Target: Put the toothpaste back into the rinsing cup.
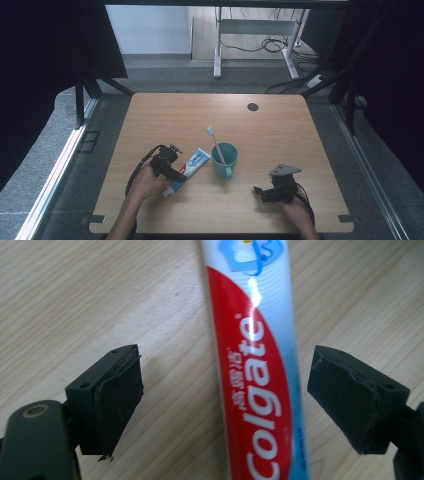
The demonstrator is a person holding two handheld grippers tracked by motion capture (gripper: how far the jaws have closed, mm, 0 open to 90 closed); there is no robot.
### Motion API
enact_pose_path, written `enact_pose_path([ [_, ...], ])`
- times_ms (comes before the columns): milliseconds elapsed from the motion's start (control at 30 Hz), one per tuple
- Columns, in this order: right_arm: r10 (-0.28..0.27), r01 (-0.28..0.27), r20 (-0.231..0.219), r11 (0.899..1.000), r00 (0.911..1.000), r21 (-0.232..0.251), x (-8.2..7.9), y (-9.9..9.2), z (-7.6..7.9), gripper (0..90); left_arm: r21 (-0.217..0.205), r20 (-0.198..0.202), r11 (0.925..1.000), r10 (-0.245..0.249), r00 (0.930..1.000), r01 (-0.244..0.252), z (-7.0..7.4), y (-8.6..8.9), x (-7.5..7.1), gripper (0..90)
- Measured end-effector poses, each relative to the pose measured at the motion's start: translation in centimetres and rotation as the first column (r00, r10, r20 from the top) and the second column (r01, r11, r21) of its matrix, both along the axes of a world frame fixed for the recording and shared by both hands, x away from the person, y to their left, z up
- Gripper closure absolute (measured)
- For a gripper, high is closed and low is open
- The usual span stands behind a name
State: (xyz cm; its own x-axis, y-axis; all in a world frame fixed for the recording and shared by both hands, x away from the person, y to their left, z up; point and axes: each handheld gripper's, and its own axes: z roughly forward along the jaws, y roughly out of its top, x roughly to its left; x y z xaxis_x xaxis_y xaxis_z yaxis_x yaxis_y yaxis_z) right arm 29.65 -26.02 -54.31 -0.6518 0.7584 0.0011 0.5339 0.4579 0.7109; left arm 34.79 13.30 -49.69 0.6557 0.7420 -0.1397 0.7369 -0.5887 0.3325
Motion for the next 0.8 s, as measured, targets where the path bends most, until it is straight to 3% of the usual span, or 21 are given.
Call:
enact_pose_path([
  [267,0.000,0.000,0.000,1.000,1.0000,0.000,0.0,0.0,0.0,5.1,0.083,-0.060,0.9956,-0.039,0.9974,0.044,0.0,-2.2,0.9,20.9],
  [533,0.001,-0.001,-0.002,1.000,1.0000,-0.001,0.0,0.0,0.0,5.1,0.186,-0.108,0.9792,-0.061,0.9923,0.080,-0.3,-4.1,1.8,26.2],
  [800,0.000,0.000,-0.001,1.000,1.0000,-0.001,0.0,0.0,0.0,5.1,0.240,-0.140,0.9674,-0.048,0.9889,0.081,-0.6,-5.1,2.4,35.0],
])
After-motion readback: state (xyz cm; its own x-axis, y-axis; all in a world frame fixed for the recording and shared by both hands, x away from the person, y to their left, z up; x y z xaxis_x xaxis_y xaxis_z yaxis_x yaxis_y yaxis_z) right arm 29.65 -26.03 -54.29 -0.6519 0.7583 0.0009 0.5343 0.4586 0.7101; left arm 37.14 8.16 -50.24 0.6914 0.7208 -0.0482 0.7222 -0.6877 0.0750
